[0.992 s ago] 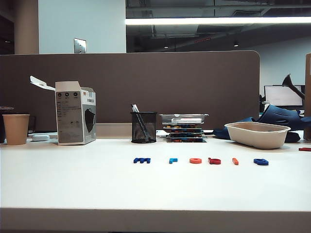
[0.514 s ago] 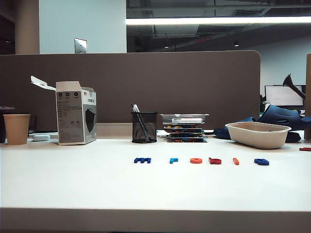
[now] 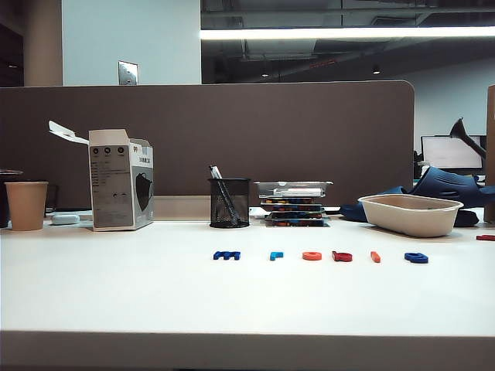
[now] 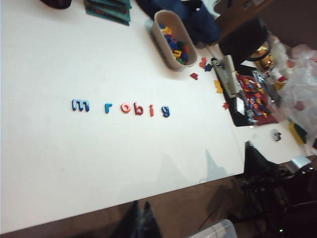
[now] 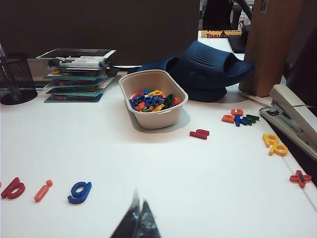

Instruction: Select the appropriate letters from the row of letter magnets placed on the table to arrange into the word "big".

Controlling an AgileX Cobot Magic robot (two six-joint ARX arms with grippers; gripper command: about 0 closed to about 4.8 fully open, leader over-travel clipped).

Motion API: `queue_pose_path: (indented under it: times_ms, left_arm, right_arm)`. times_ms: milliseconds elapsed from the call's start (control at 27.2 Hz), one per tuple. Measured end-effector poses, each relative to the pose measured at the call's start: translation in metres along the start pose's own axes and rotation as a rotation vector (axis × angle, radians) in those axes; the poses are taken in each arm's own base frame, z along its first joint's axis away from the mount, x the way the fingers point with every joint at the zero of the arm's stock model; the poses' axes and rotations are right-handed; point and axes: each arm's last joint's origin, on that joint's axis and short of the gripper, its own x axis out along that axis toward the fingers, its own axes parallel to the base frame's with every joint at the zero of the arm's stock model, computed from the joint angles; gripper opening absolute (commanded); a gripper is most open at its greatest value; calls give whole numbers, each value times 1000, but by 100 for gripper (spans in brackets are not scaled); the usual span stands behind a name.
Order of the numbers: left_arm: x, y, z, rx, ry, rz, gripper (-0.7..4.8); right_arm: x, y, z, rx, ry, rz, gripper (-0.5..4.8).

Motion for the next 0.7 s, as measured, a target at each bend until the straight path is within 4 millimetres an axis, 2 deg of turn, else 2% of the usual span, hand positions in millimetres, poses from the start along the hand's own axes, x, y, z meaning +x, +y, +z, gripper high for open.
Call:
queue_pose_path:
  times_ms: [257, 367, 514, 698]
  left_arm:
    - [55, -39, -23, 39, 127, 86, -5]
    - [61, -51, -26, 83, 95, 124, -5]
    - [60, -72, -26, 140, -38, 165, -5]
    - [63, -72, -27, 153, -66, 208, -4]
  right_arm:
    - [0, 0, 0, 1, 5, -1, -1]
    - [0, 0, -1, 1, 6, -1, -1]
    - [0, 0, -1, 1, 6, -7, -1]
    - [0, 0, -1, 1, 6, -13, 0]
